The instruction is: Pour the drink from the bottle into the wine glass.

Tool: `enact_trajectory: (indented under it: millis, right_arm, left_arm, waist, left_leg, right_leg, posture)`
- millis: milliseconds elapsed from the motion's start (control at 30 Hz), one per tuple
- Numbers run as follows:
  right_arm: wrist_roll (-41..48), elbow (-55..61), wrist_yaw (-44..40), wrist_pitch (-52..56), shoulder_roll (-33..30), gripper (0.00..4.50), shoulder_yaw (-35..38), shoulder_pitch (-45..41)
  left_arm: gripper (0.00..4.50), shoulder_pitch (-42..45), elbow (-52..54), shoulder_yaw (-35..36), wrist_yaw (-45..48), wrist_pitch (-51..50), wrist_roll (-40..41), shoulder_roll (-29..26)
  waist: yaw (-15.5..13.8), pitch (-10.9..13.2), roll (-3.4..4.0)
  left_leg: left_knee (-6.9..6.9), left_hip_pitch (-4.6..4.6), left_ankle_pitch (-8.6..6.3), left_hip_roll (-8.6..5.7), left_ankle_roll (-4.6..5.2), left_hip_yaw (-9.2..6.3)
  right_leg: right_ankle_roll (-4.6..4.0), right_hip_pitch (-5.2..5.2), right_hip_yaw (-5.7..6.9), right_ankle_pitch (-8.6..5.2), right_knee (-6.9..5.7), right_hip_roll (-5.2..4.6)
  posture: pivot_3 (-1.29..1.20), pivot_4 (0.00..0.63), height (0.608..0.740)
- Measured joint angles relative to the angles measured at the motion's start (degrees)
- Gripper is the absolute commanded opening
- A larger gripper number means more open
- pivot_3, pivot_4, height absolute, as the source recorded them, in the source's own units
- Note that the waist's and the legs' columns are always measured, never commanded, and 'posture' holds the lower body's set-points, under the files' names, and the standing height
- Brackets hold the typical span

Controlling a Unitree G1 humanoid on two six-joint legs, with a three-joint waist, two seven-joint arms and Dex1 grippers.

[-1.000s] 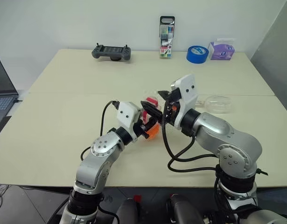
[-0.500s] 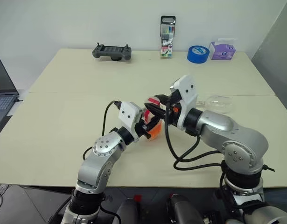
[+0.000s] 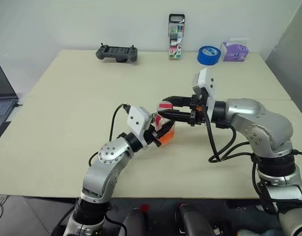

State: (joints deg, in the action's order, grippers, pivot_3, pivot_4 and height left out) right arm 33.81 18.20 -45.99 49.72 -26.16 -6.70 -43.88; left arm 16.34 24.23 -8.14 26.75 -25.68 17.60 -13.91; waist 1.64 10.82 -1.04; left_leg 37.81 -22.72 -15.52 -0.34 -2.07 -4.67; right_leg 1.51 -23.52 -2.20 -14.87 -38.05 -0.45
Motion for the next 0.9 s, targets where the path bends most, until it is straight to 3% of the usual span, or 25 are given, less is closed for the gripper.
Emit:
enact_trajectory:
  millis: [133,533,900]
  right_arm:
    - [0.2,0.9,1.3,0.7,1.7,4.27,0.3,0.0]
    - [-3.5,18.7,30.4,15.5,13.9,4.28,1.3,3.7]
    - [-5.6,22.3,42.0,24.4,20.7,4.28,0.9,5.1]
  left_arm:
    - [1.80,0.2,-0.2,0.8,-1.2,0.0,-0.3,0.2]
    - [1.80,1.3,-2.9,1.2,-1.1,0.1,-1.0,0.5]
    - [1.80,2.0,-4.5,0.5,-0.9,1.1,-1.4,0.8]
  waist:
    - [-0.1,0.0,0.00]
    - [-0.1,0.0,0.00]
    - [0.0,0.0,0.01]
  left_leg:
    - [0.02,-0.06,0.00,-0.18,-0.01,0.04]
    - [0.02,-0.09,0.03,-0.18,-0.06,-0.03]
    - [0.04,-0.07,0.02,-0.16,-0.04,-0.03]
  right_leg:
    - [0.02,-0.05,-0.02,0.02,0.06,-0.40]
    - [0.02,-0.13,-0.04,0.02,-0.03,-0.44]
    - [0.02,-0.14,-0.02,0.02,-0.08,-0.40]
  posture:
    - [0.00,0.150,0.740]
    - [0.00,0.150,0.740]
    - [0.00,0.150,0.740]
